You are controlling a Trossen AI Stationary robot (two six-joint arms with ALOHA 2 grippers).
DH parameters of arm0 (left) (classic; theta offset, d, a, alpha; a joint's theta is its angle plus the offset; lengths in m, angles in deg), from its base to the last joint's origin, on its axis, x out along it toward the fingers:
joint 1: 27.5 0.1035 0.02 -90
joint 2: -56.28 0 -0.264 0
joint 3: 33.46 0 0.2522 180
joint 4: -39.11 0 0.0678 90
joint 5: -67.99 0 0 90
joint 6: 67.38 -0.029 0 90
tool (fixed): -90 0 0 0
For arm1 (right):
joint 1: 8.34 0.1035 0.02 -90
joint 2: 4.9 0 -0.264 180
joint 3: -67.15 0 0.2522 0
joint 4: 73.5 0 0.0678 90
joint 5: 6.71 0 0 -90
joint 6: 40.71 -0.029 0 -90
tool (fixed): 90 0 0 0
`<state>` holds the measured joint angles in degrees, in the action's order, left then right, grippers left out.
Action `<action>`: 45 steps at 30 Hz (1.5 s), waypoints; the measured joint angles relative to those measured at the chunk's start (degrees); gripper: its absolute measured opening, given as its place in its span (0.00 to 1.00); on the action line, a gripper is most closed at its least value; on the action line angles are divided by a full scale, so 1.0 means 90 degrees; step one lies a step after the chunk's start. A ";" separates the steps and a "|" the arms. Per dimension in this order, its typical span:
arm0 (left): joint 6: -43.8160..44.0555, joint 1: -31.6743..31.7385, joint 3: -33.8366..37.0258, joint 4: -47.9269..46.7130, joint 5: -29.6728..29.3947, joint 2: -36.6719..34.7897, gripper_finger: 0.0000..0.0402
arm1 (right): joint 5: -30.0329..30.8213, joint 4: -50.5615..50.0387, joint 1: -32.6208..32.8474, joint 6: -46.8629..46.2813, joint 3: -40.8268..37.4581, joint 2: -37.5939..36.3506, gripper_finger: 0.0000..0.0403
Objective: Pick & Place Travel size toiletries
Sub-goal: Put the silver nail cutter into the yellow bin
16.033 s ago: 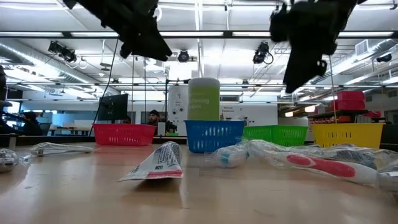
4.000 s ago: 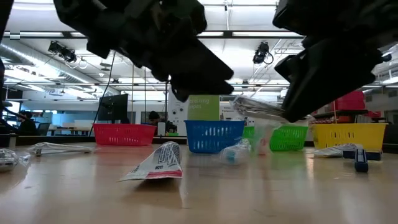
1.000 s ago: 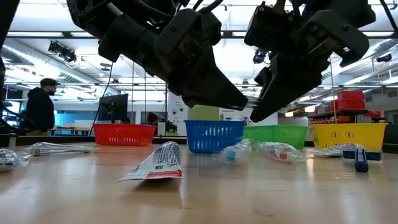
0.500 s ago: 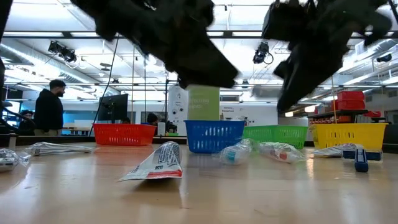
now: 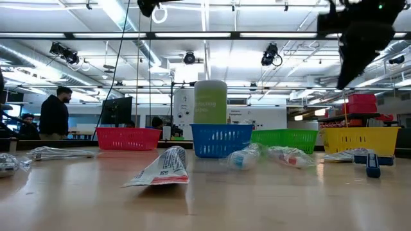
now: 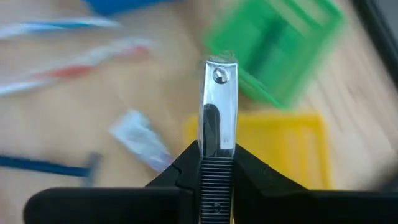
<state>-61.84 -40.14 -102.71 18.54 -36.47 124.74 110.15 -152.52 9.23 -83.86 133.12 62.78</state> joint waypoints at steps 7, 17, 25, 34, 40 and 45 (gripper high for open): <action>-0.0032 0.0000 0.0003 -0.0585 -0.0503 -0.0242 0.32 | -0.0423 0.0055 -0.0649 -0.0368 -0.0965 0.0003 0.14; -0.0027 0.0000 0.0008 -0.0650 -0.0465 -0.0197 0.32 | -0.0510 0.1278 -0.1470 0.0136 -0.2053 0.0010 0.14; -0.0320 0.0000 0.0008 -0.0645 -0.0464 -0.0197 0.32 | -0.0668 0.1905 -0.2102 0.0543 -0.2511 0.0010 0.14; -0.0201 0.0000 0.0008 -0.0644 -0.0464 -0.0197 0.32 | -0.0688 0.2355 -0.2451 0.1074 -0.2713 0.0010 0.17; -0.0165 0.0000 0.0008 -0.0644 -0.0483 -0.0197 0.32 | -0.0994 0.2408 -0.2492 0.1363 -0.2713 0.0010 0.23; -0.0164 0.0000 0.0008 -0.0644 -0.0488 -0.0197 0.32 | -0.0996 0.2428 -0.2492 0.1253 -0.2713 0.0010 0.29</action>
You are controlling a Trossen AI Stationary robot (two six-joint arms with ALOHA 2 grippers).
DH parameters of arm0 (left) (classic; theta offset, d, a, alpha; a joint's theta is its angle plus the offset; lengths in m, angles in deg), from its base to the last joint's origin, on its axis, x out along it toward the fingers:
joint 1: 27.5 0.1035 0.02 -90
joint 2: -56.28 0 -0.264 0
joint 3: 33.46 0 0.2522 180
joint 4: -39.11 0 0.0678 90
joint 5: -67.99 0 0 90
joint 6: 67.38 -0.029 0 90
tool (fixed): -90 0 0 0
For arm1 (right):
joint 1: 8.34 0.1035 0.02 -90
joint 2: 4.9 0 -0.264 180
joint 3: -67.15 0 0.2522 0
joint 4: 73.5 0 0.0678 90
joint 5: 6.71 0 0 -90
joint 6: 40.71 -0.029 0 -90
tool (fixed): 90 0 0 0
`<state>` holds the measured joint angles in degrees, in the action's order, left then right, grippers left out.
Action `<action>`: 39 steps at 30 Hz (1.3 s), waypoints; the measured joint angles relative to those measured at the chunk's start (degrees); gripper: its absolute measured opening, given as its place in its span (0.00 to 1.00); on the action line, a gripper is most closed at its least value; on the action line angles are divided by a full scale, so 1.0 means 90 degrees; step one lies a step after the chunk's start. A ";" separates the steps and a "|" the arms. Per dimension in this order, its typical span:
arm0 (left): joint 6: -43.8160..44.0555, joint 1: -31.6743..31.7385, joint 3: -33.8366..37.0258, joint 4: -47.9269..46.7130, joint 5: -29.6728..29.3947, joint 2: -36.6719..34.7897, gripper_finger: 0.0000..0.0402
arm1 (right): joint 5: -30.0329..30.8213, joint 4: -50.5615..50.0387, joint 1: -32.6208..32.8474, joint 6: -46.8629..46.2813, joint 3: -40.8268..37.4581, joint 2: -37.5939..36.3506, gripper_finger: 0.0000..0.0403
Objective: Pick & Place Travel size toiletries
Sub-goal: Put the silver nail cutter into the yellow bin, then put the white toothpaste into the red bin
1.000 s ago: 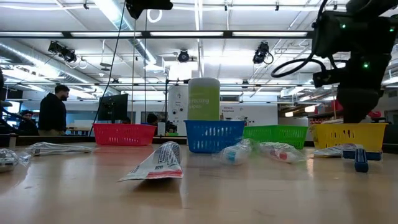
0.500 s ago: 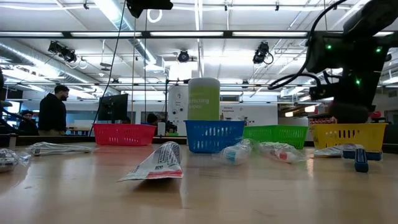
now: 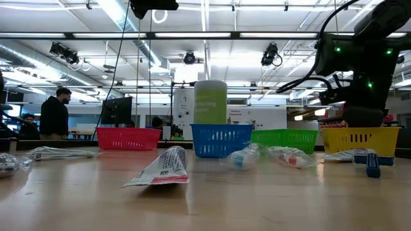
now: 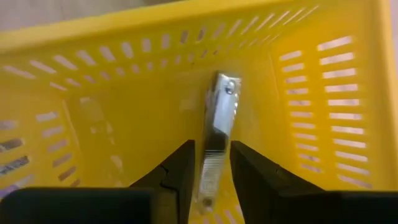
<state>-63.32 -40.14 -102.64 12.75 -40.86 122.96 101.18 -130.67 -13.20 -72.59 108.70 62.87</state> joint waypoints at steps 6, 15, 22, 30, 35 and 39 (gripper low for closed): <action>0.0021 0.0000 0.0000 0.0002 -0.0001 0.0000 0.32 | -0.0007 -0.0040 0.0000 -0.0022 0.0085 0.0000 0.36; 0.0297 -0.0165 0.0000 -0.0297 -0.0432 0.0000 0.32 | -0.0946 -0.0291 0.0007 0.0107 0.1197 0.0000 0.37; 0.1076 -0.0355 0.0000 -0.1264 -0.0796 0.0000 0.32 | -0.1545 0.0743 0.0209 0.0459 0.1661 0.0000 0.37; 0.2428 -0.0539 0.0050 -0.1672 -0.0783 0.0006 0.32 | -0.2055 0.3235 0.0613 0.2107 0.1664 0.0001 0.37; 0.2649 -0.0885 0.0251 -0.1586 -0.0433 0.0194 0.32 | -0.2079 0.3943 0.0787 0.3093 0.1666 0.0002 0.42; 0.3373 -0.1153 0.0384 -0.1607 -0.0236 0.0478 0.32 | -0.2297 0.4305 0.0806 0.3213 0.1673 0.0074 0.49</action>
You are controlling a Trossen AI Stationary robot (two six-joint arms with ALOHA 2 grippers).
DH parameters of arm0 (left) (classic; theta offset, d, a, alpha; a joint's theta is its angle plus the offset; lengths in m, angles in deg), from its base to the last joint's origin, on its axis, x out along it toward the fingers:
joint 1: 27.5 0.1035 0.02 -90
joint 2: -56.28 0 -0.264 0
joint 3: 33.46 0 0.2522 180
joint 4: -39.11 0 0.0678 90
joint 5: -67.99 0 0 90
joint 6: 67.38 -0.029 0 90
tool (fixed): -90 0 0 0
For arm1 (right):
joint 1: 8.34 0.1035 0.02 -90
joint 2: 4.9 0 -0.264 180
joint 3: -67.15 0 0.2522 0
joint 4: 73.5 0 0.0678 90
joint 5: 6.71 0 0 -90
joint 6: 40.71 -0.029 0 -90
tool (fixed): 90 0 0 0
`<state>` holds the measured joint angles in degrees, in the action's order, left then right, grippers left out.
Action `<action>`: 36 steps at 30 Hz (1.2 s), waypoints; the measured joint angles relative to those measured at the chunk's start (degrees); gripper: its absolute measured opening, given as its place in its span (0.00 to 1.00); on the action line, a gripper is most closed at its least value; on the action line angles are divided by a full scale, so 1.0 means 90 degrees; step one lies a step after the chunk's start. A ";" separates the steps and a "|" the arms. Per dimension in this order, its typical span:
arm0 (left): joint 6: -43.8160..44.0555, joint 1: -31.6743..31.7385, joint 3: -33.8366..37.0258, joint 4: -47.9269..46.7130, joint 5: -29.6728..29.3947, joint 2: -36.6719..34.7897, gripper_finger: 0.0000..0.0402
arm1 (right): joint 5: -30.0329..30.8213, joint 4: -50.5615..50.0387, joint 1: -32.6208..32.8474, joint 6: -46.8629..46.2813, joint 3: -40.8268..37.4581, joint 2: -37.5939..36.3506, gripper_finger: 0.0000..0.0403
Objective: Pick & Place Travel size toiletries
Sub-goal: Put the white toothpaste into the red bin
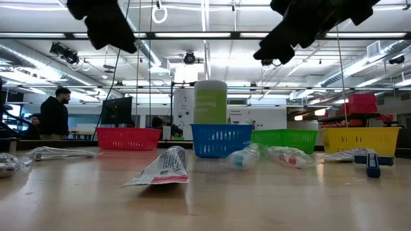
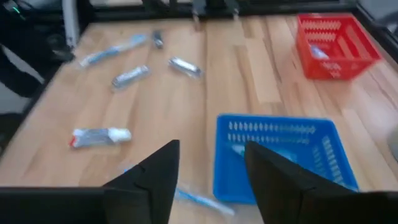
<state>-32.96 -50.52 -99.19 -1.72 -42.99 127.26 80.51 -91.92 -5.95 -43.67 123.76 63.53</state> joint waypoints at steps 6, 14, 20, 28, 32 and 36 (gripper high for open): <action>-0.0125 -0.0337 -0.0025 0.0213 0.0292 0.0544 0.32 | -0.0215 0.0225 0.0005 0.0067 -0.0011 0.0237 0.61; -0.0402 -0.0312 -0.0039 0.1585 0.0317 0.1526 0.36 | -0.0218 0.0589 0.0025 0.0101 -0.0007 0.0718 0.67; 0.1222 -0.0045 -0.0185 0.1905 0.0542 0.2073 0.48 | -0.0219 0.0746 0.0044 0.0169 0.0005 0.0983 0.68; 0.1812 -0.0174 -0.0237 0.2948 0.0855 0.2850 0.54 | -0.0207 0.0885 0.0044 0.0445 -0.0007 0.1079 0.64; 0.2334 -0.0151 -0.0297 0.2987 0.0799 0.2865 0.53 | -0.0204 0.0829 0.0042 0.0540 -0.0002 0.1132 0.62; 0.2628 -0.0197 -0.0348 0.3025 0.0731 0.2843 0.53 | -0.0207 0.0791 0.0044 0.0528 -0.0008 0.1167 0.61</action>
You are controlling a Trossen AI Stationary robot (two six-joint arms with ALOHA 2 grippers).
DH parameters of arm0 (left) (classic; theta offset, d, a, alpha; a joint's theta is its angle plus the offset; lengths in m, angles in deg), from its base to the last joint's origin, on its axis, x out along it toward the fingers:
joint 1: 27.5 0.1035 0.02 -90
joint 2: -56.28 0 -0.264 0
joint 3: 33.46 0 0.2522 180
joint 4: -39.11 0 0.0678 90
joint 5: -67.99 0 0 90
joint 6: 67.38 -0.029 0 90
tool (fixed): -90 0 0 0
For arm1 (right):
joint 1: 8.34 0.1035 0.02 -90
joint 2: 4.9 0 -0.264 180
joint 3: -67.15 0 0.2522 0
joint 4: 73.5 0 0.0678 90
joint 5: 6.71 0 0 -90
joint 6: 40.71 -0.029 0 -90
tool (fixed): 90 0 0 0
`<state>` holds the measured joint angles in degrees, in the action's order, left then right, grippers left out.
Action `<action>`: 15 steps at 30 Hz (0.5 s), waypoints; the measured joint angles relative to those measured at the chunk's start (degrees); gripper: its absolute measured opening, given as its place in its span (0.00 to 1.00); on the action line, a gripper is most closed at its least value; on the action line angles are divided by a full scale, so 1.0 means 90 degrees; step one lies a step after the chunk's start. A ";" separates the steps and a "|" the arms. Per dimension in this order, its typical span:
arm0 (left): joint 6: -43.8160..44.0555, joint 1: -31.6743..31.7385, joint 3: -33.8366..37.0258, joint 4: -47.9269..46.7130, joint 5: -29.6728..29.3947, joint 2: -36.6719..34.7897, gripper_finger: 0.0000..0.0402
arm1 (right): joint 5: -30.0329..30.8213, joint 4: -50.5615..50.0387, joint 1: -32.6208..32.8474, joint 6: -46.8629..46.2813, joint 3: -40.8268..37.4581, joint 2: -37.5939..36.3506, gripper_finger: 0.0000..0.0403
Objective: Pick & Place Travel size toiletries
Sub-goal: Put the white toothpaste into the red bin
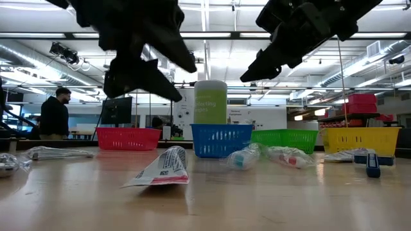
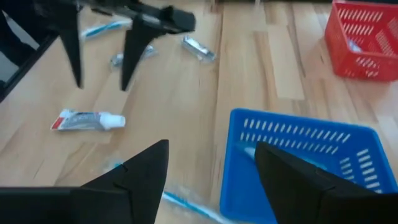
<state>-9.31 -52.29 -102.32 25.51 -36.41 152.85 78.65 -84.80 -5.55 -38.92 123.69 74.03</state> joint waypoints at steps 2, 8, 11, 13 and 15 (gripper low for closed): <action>0.0014 -0.0031 -0.0118 -0.0064 0.0060 0.0016 0.53 | 0.0000 -0.0014 0.0000 -0.0032 -0.0001 0.0000 0.61; -0.0025 -0.0044 -0.0391 -0.0635 -0.0124 0.0018 0.54 | 0.0000 -0.0056 0.0000 -0.0035 -0.0001 0.0000 0.62; 0.0008 -0.0044 -0.0396 -0.0655 -0.0216 0.0090 0.54 | 0.0000 -0.0056 0.0000 -0.0049 -0.0001 0.0000 0.64; 0.0013 -0.0072 -0.0396 -0.0709 -0.0306 0.0218 0.54 | 0.0000 -0.0054 0.0000 -0.0049 -0.0001 0.0000 0.65; 0.0162 -0.0094 -0.0392 -0.0614 -0.0306 0.0348 0.54 | 0.0000 -0.0054 0.0000 -0.0101 -0.0001 0.0000 0.65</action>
<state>-7.86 -53.14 -105.85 19.98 -39.16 155.98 78.65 -85.28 -5.55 -39.83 123.67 74.03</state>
